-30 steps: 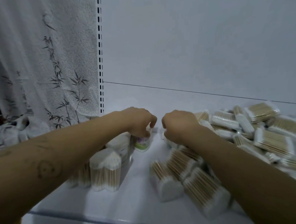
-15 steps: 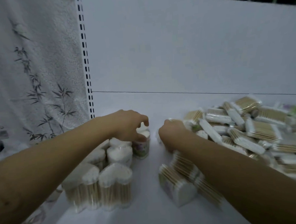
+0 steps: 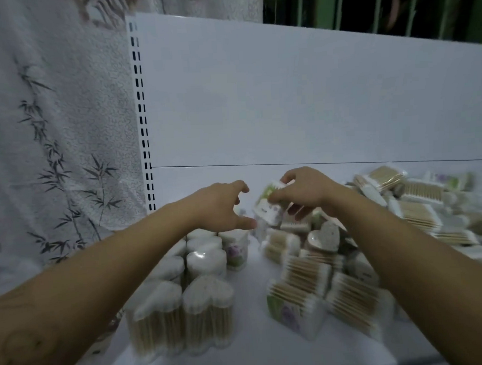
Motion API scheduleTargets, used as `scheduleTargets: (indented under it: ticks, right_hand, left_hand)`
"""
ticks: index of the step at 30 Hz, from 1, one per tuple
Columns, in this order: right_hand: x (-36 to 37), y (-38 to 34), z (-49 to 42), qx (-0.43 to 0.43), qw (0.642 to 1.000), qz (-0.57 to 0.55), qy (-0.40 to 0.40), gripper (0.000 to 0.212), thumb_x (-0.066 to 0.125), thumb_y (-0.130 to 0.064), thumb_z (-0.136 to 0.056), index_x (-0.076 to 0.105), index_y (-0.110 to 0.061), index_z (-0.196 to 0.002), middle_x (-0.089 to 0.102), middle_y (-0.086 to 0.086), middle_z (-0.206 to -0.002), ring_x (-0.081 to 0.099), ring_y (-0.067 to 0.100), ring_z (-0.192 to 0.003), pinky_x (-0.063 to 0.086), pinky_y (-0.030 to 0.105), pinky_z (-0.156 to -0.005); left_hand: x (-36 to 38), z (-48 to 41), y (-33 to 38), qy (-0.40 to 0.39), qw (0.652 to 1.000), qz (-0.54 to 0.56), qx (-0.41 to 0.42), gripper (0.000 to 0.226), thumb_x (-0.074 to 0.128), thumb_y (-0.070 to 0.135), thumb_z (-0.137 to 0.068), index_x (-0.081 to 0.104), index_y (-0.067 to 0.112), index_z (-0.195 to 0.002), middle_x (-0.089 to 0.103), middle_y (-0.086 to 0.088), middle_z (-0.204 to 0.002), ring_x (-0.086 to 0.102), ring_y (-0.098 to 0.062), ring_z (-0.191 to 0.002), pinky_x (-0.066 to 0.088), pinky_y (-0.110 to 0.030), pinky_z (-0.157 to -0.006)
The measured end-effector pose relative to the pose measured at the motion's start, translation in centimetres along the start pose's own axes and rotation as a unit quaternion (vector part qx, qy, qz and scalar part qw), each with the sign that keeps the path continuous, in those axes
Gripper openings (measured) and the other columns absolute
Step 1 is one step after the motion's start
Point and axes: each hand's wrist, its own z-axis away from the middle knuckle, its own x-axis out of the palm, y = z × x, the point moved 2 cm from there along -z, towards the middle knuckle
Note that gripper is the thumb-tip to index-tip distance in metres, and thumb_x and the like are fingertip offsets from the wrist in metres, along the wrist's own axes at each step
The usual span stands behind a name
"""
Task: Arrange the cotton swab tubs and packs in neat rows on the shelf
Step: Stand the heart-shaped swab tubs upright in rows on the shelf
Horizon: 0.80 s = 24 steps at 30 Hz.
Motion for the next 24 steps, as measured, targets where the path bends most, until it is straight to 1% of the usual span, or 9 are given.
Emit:
scheduleTargets:
  ticks: [2,4,7,10,12,15,19,21,24]
  right_hand:
    - [-0.6,-0.1,0.9,-0.009,0.998,-0.066,0.015,0.039,0.076,-0.032,-0.078,0.063,-0.005,-0.103,0.073,0.006,-0.089,0.072,0.023,-0.071,0.06,0.037,-0.064]
    - [-0.8,-0.1,1.7,-0.014,0.996,-0.091,0.017,0.04,0.075,-0.038,-0.08,0.065,-0.005,-0.101,0.071,0.007,-0.095,0.073,0.025,-0.074,0.06,0.039,-0.065]
    - [-1.1,0.0,2.6,-0.004,0.992,-0.124,-0.02,0.038,0.071,-0.04,-0.086,0.066,-0.006,-0.102,0.068,0.012,-0.1,0.073,0.025,-0.075,0.06,0.041,-0.068]
    - [-1.5,0.6,3.3,-0.003,0.991,-0.121,-0.063,0.041,0.068,-0.043,-0.088,0.066,-0.008,-0.108,0.066,0.011,-0.108,0.071,0.022,-0.082,0.059,0.035,-0.063]
    - [-1.9,1.0,3.5,-0.028,0.998,-0.034,-0.036,0.049,0.068,-0.047,-0.085,0.064,-0.01,-0.117,0.063,0.005,-0.118,0.065,0.02,-0.096,0.055,0.03,-0.064]
    - [-2.4,1.8,3.5,-0.083,0.99,0.107,0.037,0.061,0.069,-0.05,-0.082,0.056,-0.017,-0.131,0.056,0.0,-0.13,0.054,0.014,-0.108,0.043,0.027,-0.084]
    - [-1.5,2.4,4.0,-0.114,0.977,0.18,-0.007,0.054,0.067,-0.047,-0.085,0.057,-0.02,-0.13,0.056,-0.002,-0.131,0.053,0.015,-0.115,0.043,0.029,-0.092]
    - [-0.7,2.4,4.1,-0.125,0.964,0.231,-0.033,0.051,0.067,-0.045,-0.085,0.057,-0.021,-0.129,0.057,-0.003,-0.129,0.055,0.015,-0.11,0.045,0.029,-0.091]
    - [0.3,2.1,3.4,-0.136,0.95,0.276,-0.06,0.043,0.07,-0.038,-0.083,0.062,-0.02,-0.121,0.063,-0.003,-0.118,0.06,0.015,-0.083,0.053,0.032,-0.084]
  left_hand:
    - [-0.2,0.0,0.7,0.019,0.999,0.04,0.0,0.08,0.071,0.056,-0.079,0.032,0.027,-0.142,0.053,0.002,-0.131,0.055,-0.016,-0.11,0.045,-0.03,-0.091]
    - [-0.4,0.1,1.4,0.05,0.995,0.083,0.002,0.077,0.072,0.054,-0.078,0.035,0.025,-0.139,0.055,0.005,-0.123,0.058,-0.014,-0.106,0.047,-0.029,-0.089]
    - [-1.1,0.4,2.4,0.111,0.98,0.162,0.008,0.069,0.074,0.045,-0.08,0.041,0.023,-0.136,0.059,0.006,-0.113,0.062,-0.012,-0.096,0.049,-0.024,-0.082]
    - [-1.7,1.0,3.2,0.122,0.976,0.183,0.005,0.063,0.077,0.043,-0.077,0.047,0.028,-0.131,0.059,0.008,-0.106,0.063,-0.011,-0.092,0.049,-0.022,-0.079]
    - [-1.9,1.3,3.7,0.095,0.985,0.144,-0.002,0.062,0.079,0.047,-0.074,0.051,0.031,-0.127,0.058,0.01,-0.101,0.062,-0.011,-0.092,0.048,-0.025,-0.082]
    - [-1.5,1.5,4.4,0.031,0.999,0.029,-0.014,0.065,0.079,0.047,-0.073,0.051,0.033,-0.131,0.056,0.012,-0.1,0.059,-0.014,-0.096,0.048,-0.03,-0.087]
    - [0.0,1.3,4.6,-0.035,0.996,-0.054,-0.054,0.066,0.077,0.053,-0.073,0.05,0.04,-0.132,0.058,0.007,-0.112,0.052,-0.015,-0.096,0.045,-0.031,-0.089]
    - [0.6,1.1,4.7,-0.057,0.993,-0.076,-0.072,0.067,0.077,0.054,-0.074,0.049,0.041,-0.133,0.058,0.005,-0.119,0.051,-0.016,-0.097,0.045,-0.033,-0.094]
    - [1.4,0.9,4.9,-0.082,0.98,-0.155,-0.097,0.068,0.077,0.051,-0.075,0.046,0.043,-0.135,0.057,0.007,-0.125,0.053,-0.018,-0.112,0.04,-0.035,-0.095]
